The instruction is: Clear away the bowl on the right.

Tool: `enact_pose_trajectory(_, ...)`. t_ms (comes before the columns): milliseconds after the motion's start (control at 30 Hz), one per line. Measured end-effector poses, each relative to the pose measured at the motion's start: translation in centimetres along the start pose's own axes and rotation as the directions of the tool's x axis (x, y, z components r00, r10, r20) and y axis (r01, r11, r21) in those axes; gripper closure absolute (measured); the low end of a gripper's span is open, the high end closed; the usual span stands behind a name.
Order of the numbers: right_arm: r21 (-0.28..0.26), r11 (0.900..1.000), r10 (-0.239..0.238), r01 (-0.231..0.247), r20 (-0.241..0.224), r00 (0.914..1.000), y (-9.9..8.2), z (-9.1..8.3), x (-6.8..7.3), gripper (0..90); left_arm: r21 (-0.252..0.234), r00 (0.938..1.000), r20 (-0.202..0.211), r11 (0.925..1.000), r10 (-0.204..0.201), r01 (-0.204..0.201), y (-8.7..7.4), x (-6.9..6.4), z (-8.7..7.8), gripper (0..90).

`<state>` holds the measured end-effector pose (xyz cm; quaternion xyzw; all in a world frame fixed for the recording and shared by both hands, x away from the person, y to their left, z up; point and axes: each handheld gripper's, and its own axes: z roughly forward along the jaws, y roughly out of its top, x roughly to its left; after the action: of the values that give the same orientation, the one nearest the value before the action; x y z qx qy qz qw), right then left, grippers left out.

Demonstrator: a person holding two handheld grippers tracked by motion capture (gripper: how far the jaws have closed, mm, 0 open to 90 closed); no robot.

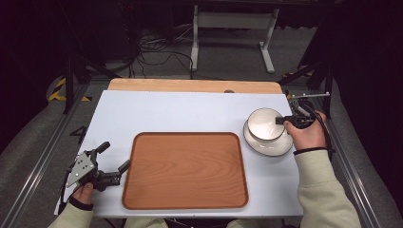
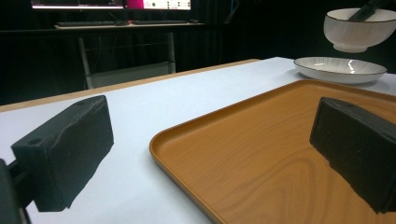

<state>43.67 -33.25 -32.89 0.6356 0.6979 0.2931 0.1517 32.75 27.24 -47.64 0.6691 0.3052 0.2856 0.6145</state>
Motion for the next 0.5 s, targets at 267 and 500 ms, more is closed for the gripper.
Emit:
enact_pose_trajectory(267, 0.026, 0.9992, -0.029, 0.031, -0.076, 0.9967, 0.0, 0.3, 2.5, 81.1, 0.000, 1.0000, 0.001, 1.0000, 0.000, 0.000, 0.0, 0.0, 0.0, 0.2)
enact_pose_trajectory(500, 0.039, 0.9961, -0.074, 0.079, -0.118, 0.9902, 0.1, 0.3, 5.3, 81.1, -0.001, 1.0000, 0.001, 1.0000, 0.000, 0.000, 0.0, 0.0, 0.0, 0.2)
